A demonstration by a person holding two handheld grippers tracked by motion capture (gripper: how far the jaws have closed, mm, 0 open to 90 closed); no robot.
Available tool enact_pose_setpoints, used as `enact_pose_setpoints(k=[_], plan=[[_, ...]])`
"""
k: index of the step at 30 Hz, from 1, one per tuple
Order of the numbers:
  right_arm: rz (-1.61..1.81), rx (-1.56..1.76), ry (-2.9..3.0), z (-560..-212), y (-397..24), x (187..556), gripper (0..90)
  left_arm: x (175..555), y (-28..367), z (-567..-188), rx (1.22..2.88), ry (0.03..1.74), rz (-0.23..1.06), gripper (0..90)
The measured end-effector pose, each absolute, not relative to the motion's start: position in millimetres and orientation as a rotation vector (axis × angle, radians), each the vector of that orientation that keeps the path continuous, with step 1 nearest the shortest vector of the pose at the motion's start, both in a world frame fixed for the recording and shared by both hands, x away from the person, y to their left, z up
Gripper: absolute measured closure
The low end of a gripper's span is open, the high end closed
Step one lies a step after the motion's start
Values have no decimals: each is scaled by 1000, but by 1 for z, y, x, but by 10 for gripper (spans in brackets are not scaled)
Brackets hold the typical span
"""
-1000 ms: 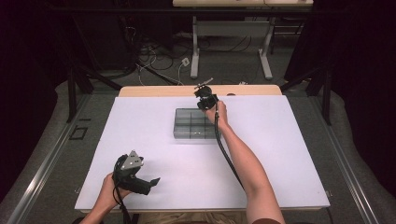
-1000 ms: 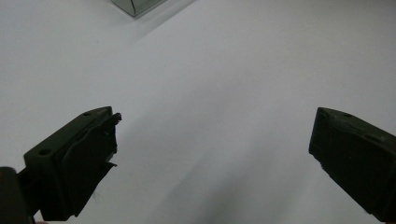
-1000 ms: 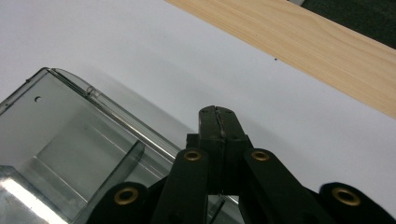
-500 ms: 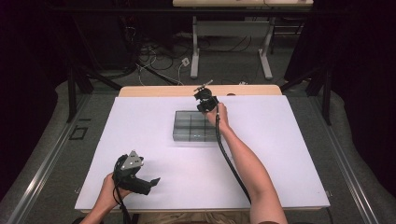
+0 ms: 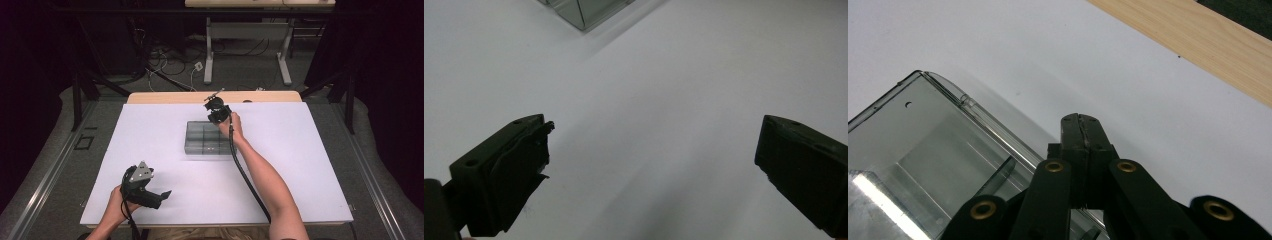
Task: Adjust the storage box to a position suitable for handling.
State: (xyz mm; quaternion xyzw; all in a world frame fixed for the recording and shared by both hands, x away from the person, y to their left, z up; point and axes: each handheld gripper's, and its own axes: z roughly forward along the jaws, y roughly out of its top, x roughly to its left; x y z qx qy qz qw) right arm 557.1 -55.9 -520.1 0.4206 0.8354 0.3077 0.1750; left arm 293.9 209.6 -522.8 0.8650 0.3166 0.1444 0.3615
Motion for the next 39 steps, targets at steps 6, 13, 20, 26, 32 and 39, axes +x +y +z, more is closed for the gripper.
enact_pose_setpoints(k=[6,13,20,26,32,39], plan=[[871,1186,2389,-520,-57,547,900,294,210,-523,2228,817,373,9],[875,1180,2399,-519,-58,538,900,294,209,-523,2228,816,372,9],[879,1185,2398,-520,-57,532,900,294,210,-523,2228,817,376,9],[876,1175,2399,-520,-57,525,900,294,209,-523,2224,815,374,9],[852,1194,2401,-519,-56,523,900,294,210,-523,2228,817,375,9],[827,1200,2406,-519,-60,522,900,293,211,-521,2238,813,357,9]])
